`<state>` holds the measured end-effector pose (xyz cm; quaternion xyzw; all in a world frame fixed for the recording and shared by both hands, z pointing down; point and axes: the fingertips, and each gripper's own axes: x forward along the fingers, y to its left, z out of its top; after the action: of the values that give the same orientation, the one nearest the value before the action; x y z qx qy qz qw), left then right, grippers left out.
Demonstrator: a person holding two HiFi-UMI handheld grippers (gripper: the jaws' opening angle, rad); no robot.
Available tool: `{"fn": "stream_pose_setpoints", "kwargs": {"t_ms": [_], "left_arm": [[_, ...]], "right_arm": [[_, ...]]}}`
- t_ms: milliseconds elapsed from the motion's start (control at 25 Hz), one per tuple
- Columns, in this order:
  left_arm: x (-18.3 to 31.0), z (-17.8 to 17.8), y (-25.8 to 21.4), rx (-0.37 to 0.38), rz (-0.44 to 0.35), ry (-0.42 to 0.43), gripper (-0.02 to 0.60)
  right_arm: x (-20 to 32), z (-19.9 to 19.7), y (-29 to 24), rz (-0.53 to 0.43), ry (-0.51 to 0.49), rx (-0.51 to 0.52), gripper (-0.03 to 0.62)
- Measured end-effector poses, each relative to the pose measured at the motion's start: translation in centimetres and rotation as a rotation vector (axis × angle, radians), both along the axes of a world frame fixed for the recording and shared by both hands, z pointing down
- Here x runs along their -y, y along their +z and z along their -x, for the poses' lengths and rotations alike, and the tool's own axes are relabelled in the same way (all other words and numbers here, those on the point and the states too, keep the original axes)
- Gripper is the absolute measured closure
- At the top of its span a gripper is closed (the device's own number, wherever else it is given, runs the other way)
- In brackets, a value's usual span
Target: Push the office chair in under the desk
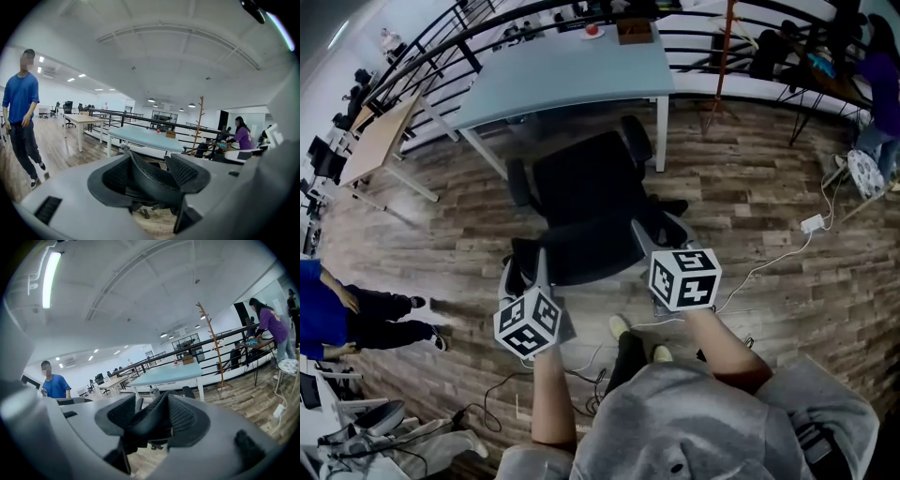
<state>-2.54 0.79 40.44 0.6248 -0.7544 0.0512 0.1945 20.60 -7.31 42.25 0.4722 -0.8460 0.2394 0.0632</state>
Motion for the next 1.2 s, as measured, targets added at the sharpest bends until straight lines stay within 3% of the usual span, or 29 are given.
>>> {"fn": "stream_pose_setpoints", "kwargs": {"t_ms": [1200], "left_arm": [[7.9, 5.3, 0.2, -0.002, -0.011, 0.075, 0.3]], "right_arm": [[6.4, 5.0, 0.5, 0.034, 0.062, -0.07, 0.373]]}}
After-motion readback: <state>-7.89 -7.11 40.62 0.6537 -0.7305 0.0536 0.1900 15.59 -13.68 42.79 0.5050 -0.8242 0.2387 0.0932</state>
